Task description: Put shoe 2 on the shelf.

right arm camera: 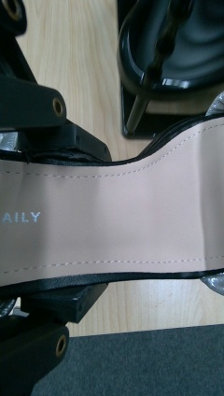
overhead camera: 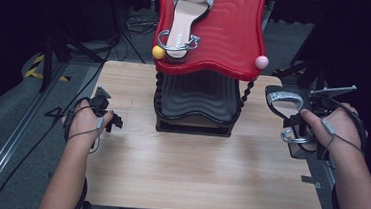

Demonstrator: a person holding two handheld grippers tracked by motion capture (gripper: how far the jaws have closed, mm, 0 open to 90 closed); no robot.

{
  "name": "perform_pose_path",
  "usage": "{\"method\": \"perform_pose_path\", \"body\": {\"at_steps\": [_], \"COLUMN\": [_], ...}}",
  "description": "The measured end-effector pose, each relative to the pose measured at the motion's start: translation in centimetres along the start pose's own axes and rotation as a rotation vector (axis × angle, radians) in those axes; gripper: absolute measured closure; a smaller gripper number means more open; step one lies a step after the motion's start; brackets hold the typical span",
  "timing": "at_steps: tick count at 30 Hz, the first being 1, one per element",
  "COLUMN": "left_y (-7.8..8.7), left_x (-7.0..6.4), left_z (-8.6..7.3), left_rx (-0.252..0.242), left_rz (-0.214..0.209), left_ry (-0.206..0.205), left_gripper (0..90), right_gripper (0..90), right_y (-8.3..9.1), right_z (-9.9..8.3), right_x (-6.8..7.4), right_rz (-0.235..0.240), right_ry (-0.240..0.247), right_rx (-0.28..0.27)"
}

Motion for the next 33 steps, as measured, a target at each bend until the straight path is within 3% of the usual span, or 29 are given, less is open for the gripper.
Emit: {"method": "perform_pose_path", "body": {"at_steps": [12,33], "left_y": [-0.7,-0.7], "left_x": [-0.2,0.1], "left_z": [-0.2,-0.7], "left_rx": [0.025,0.025], "left_rz": [-0.014,-0.019], "left_ry": [-0.003,-0.005], "left_gripper": [35.6,34.7], "right_gripper": [42.8,42.9], "right_y": [5.6,12.8], "right_z": [2.1,5.4], "right_x": [1.0,2.2], "right_rz": [0.015,-0.002], "right_ry": [0.021,0.057], "right_rx": [-0.084,-0.114]}}
Point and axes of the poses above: each handheld gripper's, and its own axes: y roughly backward along the jaws, z roughly out of its top, x roughly to its left, the point moved 4 cm from there along -y, roughly forward along the jaws, and after that the axes turned 10 degrees about -z, right-handed, at the moved point
